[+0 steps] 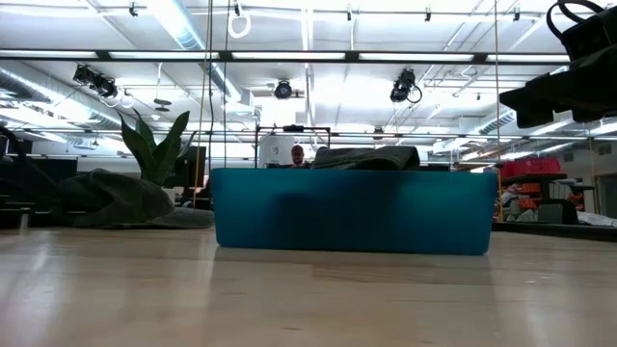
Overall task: Pick & Place hat
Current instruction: Put the brown cap into the red bin
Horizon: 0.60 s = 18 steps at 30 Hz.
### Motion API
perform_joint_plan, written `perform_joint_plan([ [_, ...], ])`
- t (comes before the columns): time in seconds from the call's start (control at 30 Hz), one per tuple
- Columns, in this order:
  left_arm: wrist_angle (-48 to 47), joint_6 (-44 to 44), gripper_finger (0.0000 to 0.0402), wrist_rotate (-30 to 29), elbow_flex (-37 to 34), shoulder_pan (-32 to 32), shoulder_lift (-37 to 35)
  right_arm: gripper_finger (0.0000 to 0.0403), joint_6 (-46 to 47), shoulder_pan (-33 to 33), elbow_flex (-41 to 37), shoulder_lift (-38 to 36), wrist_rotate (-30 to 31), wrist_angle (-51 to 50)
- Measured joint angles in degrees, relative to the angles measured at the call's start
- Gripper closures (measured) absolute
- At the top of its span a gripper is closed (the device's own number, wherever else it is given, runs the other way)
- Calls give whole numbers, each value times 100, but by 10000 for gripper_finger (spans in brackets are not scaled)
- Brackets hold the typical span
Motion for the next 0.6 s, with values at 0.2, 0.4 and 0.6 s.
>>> perform_joint_plan([
  [0.2, -309, -1530, 195, 1167, -51, -4, 603, 218, 0, -1, 2, 0, 0, -1],
  [0.4, -904, -2679, 195, 2029, -55, -58, 1329, 218, 0, 1, 2, 0, 0, 0],
  [0.6, -1151, -3307, 195, 2402, -60, -129, 1898, 218, 0, 0, 2, 0, 0, 0],
])
